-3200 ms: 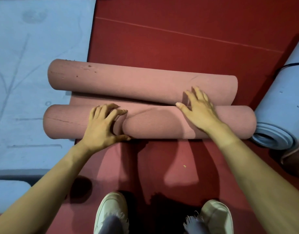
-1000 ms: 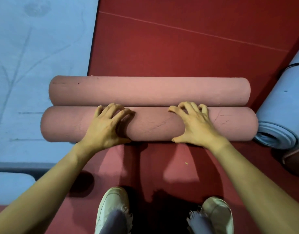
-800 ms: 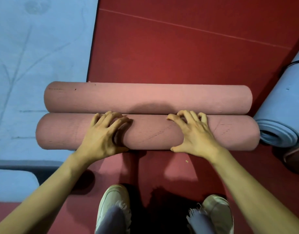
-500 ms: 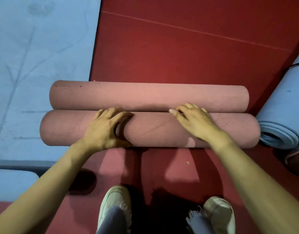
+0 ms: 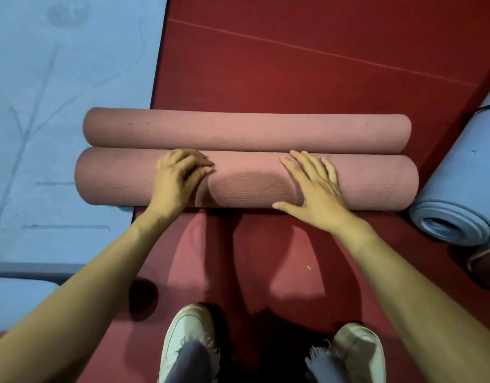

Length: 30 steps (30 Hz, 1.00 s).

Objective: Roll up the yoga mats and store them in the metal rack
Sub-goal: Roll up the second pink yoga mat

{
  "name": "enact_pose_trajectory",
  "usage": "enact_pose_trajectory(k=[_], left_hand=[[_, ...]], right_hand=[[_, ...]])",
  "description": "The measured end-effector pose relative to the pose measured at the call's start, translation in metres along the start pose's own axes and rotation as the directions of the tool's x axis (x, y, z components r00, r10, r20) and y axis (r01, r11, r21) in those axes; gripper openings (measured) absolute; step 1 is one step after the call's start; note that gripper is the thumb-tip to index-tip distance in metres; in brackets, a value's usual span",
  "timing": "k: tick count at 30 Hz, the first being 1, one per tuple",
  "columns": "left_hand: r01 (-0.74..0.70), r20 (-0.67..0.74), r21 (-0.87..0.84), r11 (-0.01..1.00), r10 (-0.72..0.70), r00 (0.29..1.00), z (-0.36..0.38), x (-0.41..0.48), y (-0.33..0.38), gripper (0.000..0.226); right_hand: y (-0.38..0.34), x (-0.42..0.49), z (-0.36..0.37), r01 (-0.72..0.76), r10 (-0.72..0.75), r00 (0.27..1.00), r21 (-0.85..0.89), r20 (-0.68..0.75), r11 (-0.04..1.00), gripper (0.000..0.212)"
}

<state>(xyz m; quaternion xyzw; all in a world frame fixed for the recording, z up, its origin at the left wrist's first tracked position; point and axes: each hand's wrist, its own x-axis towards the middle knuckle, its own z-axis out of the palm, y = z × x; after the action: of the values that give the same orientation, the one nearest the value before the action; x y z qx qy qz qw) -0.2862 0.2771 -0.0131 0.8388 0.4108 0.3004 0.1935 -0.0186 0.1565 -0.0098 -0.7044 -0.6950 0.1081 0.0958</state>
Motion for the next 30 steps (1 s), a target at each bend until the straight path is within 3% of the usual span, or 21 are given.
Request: enact_pose_trajectory(k=[2,5,7,10,14,18,25,30], left_hand=[[-0.055,0.040,0.048,0.997,0.053,0.998,-0.001,0.002,-0.005,0.034],[-0.164,0.192,0.175,0.971,0.130,0.973,-0.005,-0.004,-0.008,0.067],[-0.204,0.260,0.248,0.947,0.138,0.956,-0.007,-0.008,-0.009,0.086],[-0.211,0.291,0.286,0.935,0.125,0.948,-0.007,-0.005,-0.010,0.098],[-0.255,0.313,0.323,0.911,0.152,0.938,-0.006,0.003,-0.016,0.105],[-0.287,0.358,0.381,0.879,0.146,0.922,-0.006,0.018,-0.021,0.114],[-0.283,0.422,0.408,0.868,0.096,0.901,-0.009,0.038,-0.019,0.110],[-0.268,0.421,0.365,0.891,0.099,0.901,-0.010,0.045,-0.014,0.099]], right_hand=[[0.002,0.005,-0.002,0.014,-0.014,0.999,-0.001,0.034,1.000,0.095],[0.005,0.014,-0.010,0.007,-0.009,1.000,0.054,0.028,0.998,0.098],[0.005,0.017,-0.013,0.008,-0.008,1.000,0.056,0.007,0.998,0.094],[0.006,0.019,-0.014,0.028,-0.028,1.000,0.062,-0.002,0.998,0.080],[0.008,0.027,-0.017,0.028,-0.030,0.999,0.064,0.031,0.998,0.070],[0.010,0.031,-0.017,-0.009,0.012,0.997,-0.046,0.076,0.999,0.067],[0.017,0.046,-0.028,0.034,-0.010,0.977,-0.106,0.212,0.994,0.111],[0.013,0.055,-0.029,0.019,0.000,0.984,-0.107,0.178,0.994,0.110]])
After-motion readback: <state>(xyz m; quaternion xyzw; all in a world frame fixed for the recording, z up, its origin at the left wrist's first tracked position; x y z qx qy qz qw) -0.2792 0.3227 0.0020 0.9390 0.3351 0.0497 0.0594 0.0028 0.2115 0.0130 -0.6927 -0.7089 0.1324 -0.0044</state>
